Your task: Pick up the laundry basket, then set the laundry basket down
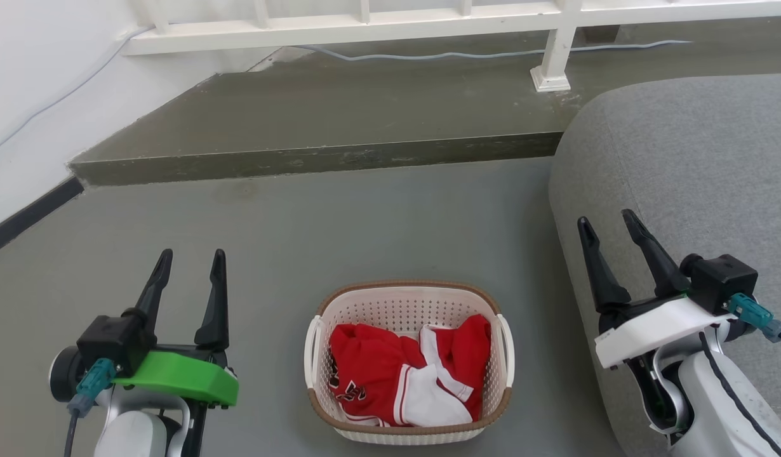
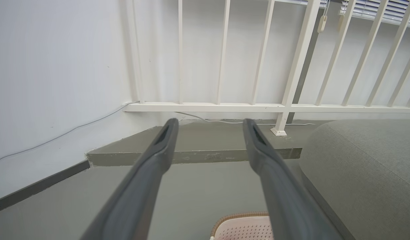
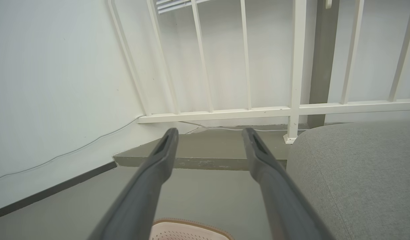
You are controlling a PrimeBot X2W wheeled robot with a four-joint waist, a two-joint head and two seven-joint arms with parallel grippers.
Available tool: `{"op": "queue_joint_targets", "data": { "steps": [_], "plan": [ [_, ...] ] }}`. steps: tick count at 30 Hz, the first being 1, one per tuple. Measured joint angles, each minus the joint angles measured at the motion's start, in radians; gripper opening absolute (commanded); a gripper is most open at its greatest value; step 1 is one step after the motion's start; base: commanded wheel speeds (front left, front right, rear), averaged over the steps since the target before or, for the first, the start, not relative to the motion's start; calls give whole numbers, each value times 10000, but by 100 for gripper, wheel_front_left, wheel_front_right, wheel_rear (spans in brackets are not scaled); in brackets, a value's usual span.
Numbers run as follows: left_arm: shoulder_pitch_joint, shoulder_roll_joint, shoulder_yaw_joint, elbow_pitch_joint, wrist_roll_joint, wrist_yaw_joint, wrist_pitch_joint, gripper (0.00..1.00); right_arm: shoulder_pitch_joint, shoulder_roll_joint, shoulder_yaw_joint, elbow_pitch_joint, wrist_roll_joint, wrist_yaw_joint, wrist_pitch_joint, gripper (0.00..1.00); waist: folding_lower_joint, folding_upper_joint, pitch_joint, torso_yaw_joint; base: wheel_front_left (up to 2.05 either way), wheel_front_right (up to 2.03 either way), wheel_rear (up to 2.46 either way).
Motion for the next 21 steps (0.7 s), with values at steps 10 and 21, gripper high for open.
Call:
{"op": "queue_joint_targets", "data": {
  "steps": [10, 21],
  "plan": [
    [0, -104, 127, 54, -71, -86, 0, 100, 0, 86, -132, 4, -75, 19, 0, 100, 0, 0, 111, -46, 0, 0, 0],
    [-37, -136, 171, 54, -280, -128, 0, 100, -29, 213, -362, -27, -163, 40, 0, 100, 0, 0, 792, -139, 0, 0, 0]
  ]
}}
